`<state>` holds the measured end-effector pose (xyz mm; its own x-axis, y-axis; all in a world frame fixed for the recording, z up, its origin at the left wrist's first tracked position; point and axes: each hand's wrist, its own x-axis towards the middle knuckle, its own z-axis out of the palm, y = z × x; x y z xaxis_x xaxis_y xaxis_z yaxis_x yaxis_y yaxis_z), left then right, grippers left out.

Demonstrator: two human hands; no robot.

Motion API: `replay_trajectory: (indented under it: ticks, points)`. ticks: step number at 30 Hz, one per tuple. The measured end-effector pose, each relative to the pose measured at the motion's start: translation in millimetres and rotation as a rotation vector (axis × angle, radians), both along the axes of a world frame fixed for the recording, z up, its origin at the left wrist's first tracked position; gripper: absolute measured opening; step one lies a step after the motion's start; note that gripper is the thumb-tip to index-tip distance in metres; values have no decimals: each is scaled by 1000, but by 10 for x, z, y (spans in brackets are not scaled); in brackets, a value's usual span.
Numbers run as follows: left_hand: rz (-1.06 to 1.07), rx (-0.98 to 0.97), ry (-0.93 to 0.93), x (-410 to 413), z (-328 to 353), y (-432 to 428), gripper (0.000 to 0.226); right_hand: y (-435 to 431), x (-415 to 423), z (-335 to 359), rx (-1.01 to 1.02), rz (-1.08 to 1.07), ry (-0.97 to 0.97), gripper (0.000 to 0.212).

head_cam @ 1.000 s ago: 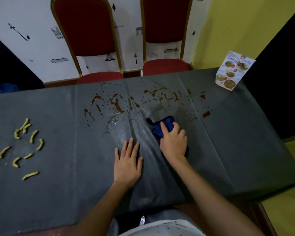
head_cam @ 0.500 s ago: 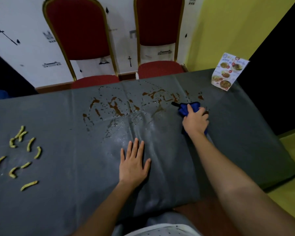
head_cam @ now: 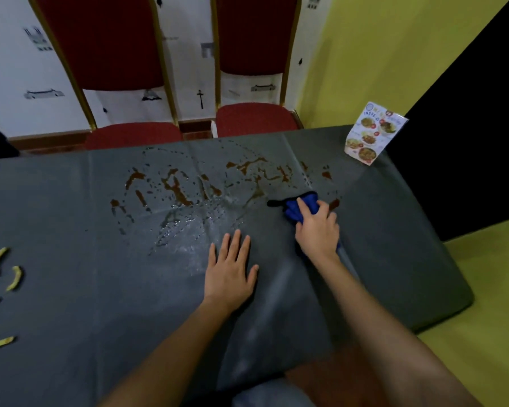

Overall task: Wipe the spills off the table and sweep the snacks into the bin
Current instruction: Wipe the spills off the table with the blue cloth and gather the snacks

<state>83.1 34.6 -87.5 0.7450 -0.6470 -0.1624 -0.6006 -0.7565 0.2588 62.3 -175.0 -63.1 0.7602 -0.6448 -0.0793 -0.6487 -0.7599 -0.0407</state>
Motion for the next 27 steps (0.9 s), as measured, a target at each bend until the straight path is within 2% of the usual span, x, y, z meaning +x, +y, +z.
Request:
replay_trajectory:
  ticks: [6,11,16,24,27]
  points:
    - [54,-4,-31,43,-53,-163,70,-709,355,52,99,-197,-4,55]
    - [85,39,-24,-35,-70,-433,67,-532,-28,-1,85,-99,8,60]
    - [145,2,-33,22,-64,-716,67,-472,-390,-35,71,-45,36,63]
    - [111,24,-62,207,-97,-1085,65,-1161,369,-16,61,-21,-23,59]
    - [110,48,-79,233,-135,-1096,63,-1379,709,20,116,-53,-10,57]
